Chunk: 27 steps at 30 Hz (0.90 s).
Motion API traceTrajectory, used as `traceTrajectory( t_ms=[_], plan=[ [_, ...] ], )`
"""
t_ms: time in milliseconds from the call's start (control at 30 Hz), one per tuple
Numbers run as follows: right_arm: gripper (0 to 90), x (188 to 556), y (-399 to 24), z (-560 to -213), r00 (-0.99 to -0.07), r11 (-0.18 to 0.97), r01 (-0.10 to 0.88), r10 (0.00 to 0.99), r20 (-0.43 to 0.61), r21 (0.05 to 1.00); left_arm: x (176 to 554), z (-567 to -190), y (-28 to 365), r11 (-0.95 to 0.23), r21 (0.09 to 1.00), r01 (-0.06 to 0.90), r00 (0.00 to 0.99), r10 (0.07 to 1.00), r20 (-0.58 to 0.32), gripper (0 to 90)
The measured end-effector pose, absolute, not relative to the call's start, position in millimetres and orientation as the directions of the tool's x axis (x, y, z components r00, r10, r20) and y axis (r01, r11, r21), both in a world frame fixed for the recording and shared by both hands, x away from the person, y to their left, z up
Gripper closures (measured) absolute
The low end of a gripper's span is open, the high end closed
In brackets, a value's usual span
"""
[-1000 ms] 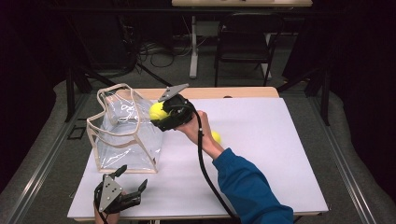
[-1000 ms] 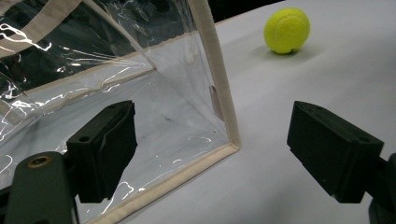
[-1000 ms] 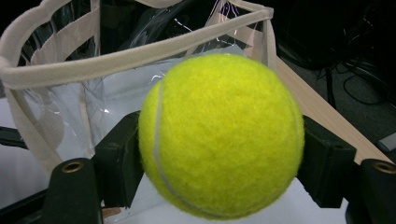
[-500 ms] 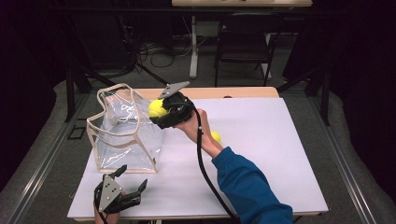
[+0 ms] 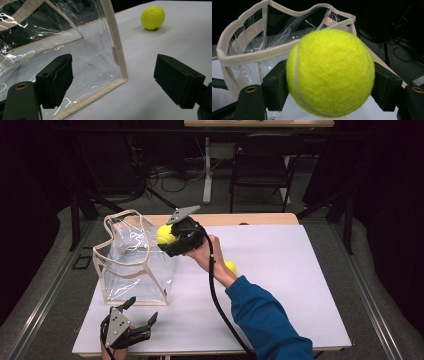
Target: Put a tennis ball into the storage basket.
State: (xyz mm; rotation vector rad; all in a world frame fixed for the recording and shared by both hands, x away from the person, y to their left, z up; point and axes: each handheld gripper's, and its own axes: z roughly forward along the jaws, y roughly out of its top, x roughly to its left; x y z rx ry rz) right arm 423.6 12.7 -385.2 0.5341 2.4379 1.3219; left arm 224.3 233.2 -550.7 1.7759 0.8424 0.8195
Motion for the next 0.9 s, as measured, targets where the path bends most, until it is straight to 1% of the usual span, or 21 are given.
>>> traceTrajectory(
  t_ms=[900],
  plan=[
    [26.0,420,28,-362,-0.887,0.479,0.122,0.446,-0.121,0.869,224,-550,233,-0.284,0.942,0.178,0.527,0.836,0.152,16.0]
  ],
)
